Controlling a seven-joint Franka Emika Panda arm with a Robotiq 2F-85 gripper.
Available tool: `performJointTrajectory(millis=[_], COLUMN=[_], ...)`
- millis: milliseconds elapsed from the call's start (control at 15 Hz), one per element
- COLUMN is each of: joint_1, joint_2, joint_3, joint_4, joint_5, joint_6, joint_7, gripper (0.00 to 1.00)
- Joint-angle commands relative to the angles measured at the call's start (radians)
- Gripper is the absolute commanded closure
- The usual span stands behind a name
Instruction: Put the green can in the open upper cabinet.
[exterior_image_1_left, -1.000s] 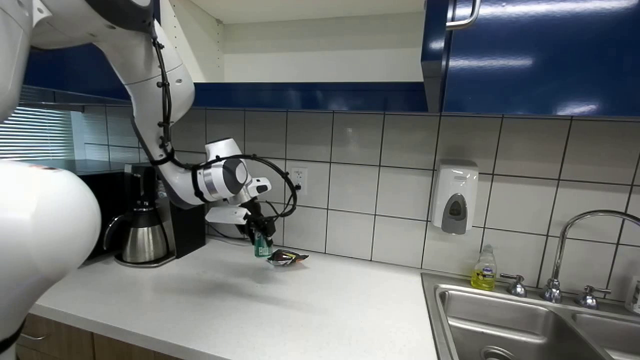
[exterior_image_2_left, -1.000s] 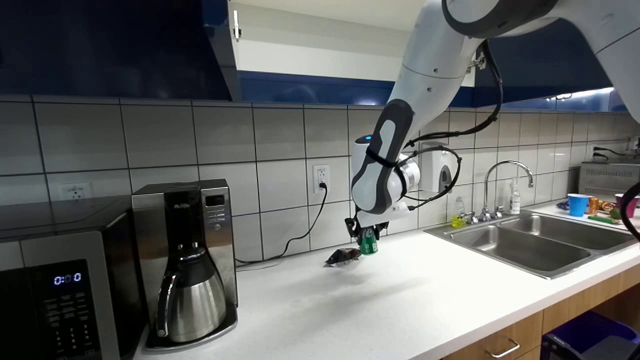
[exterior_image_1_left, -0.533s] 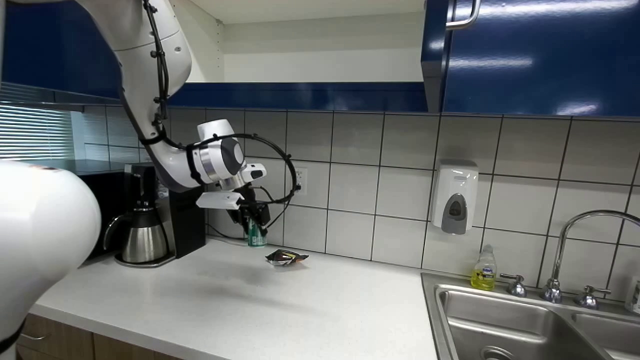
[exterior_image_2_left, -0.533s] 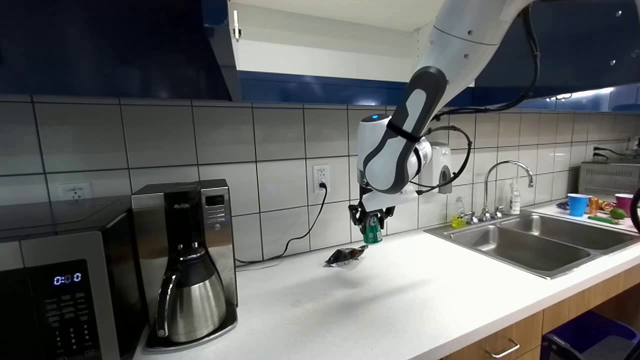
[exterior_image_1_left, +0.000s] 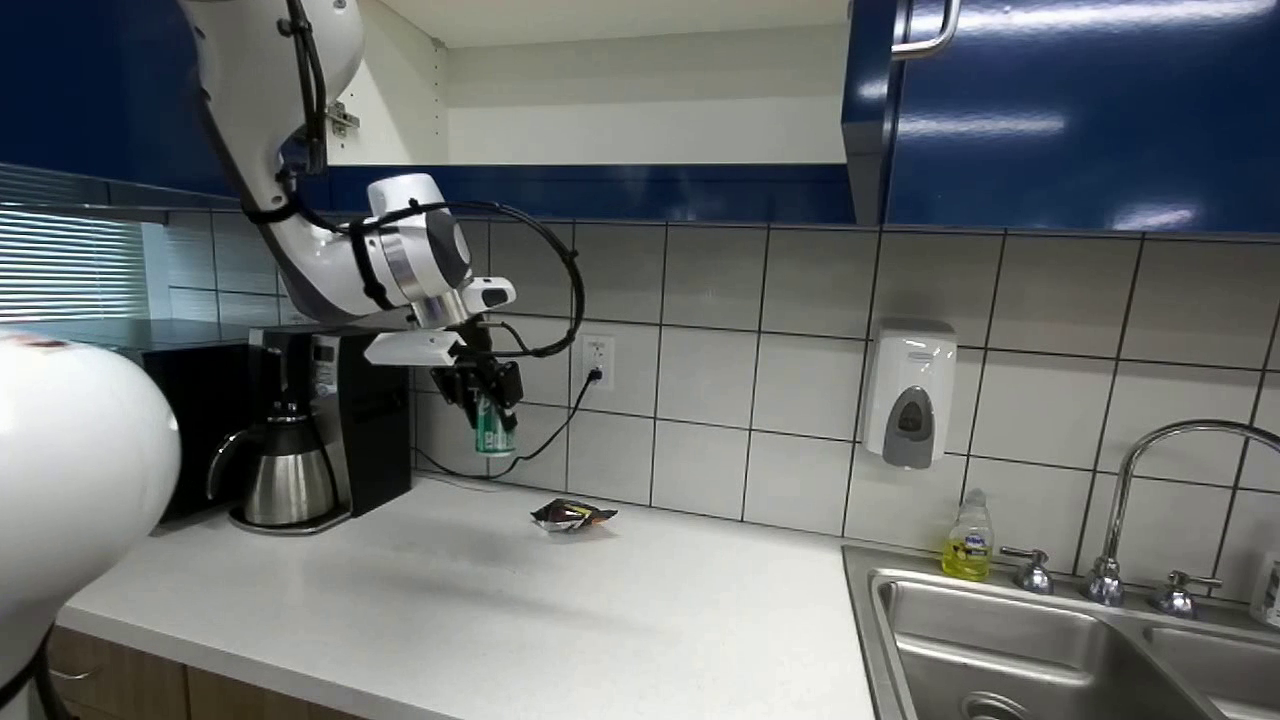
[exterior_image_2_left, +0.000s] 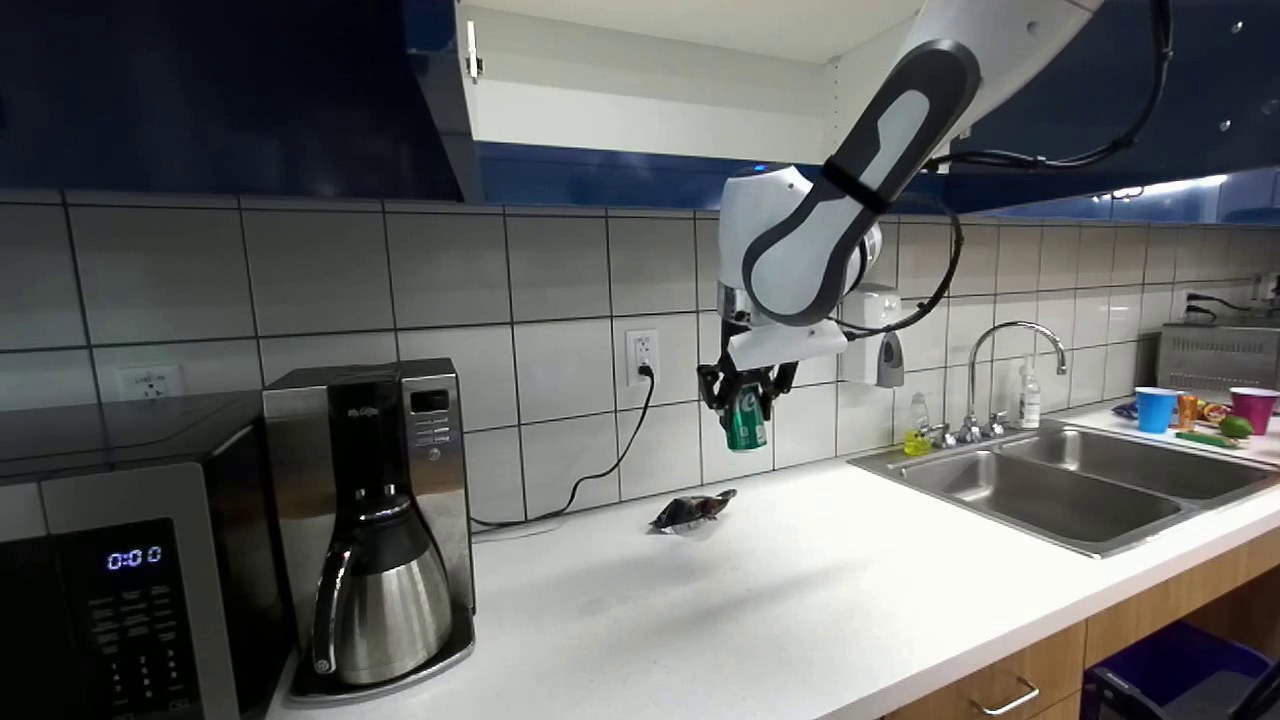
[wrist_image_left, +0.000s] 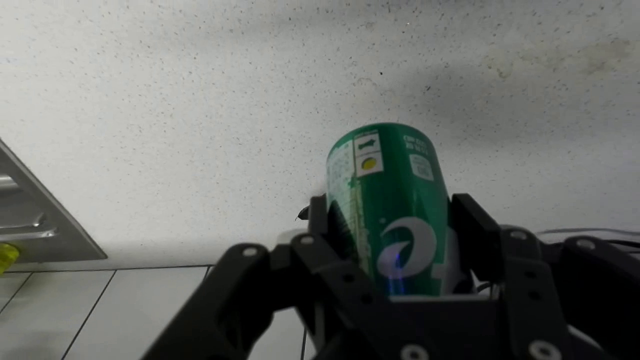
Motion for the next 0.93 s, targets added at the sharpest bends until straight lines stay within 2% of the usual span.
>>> performJointTrajectory(millis=[0, 200, 400, 867], joint_1=[-0.139, -0.198, -0.232, -0.289], joint_2=[-0.105, -0.147, -0.192, -0.3], joint_3=[0.166, 0.247, 0.301, 0.366], joint_4=[-0.026, -0.017, -0.001, 0.033], joint_5=[0.032, 0.088, 0.149, 0.196], joint_6=[-0.08, -0.126, -0.184, -0.306], joint_7=[-0.017, -0.041, -0.071, -0.106], gripper=[0.62, 0.62, 0.62, 0.62])
